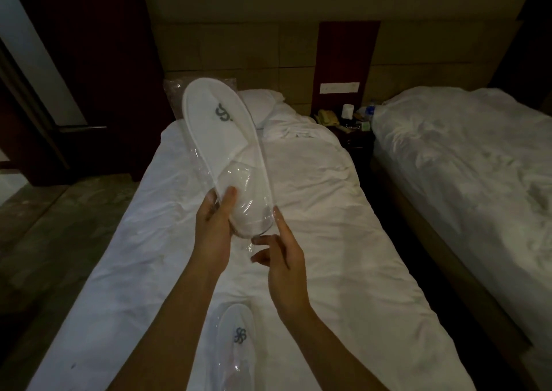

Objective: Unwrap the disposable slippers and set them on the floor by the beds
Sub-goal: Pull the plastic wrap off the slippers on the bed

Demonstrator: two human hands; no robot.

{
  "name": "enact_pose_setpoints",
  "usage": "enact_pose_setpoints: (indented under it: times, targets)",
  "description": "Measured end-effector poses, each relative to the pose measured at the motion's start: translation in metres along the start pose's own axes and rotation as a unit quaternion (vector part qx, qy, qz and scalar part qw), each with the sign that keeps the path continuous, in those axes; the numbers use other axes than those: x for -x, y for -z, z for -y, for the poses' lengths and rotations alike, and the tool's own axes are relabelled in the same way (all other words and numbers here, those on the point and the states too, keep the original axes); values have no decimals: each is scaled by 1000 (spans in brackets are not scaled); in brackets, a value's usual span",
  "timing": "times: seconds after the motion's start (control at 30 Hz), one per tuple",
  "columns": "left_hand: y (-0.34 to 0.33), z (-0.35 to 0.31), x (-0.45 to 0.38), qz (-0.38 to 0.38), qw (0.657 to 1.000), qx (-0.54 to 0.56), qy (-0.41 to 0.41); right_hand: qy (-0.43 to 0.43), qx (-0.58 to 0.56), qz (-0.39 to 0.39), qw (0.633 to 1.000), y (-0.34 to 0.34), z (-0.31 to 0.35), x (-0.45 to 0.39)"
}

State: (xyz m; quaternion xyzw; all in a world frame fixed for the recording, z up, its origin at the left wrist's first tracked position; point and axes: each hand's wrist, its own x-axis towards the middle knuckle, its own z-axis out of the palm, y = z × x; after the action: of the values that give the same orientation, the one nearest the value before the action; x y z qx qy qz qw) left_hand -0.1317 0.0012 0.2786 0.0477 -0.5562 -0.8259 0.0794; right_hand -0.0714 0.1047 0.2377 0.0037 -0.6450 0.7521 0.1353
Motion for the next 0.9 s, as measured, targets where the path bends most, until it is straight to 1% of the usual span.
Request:
enact_pose_setpoints:
  times: [0.1, 0.17, 0.27, 0.4, 0.5, 0.67, 0.8, 0.9]
  targets:
    - [-5, 5, 0, 19, 1000, -3, 12, -26, 27, -28, 999, 5, -7, -7]
    - [-9, 9, 0, 28, 999, -17, 12, -41, 22, -42, 998, 8, -11, -9]
    - [-14, 12, 0, 29, 999, -38, 0, -56, 4, -35, 998, 15, -9, -9]
    - [-19, 15, 4, 54, 998, -32, 14, -80, -12, -37, 996, 21, -6, -13]
    - [-22, 23, 6, 64, 997, -47, 14, -111, -46, -40, 992, 27, -5, -14]
    - [-28, 41, 10, 49, 997, -34, 50, -162, -97, -13, 982, 42, -10, -15]
    - [-34, 55, 8, 9, 996, -39, 86, -196, -130, -9, 972, 58, -18, -11]
    - [-35, 69, 12, -3, 987, -90, 133, -221, -160, -25, 962, 71, -26, -6]
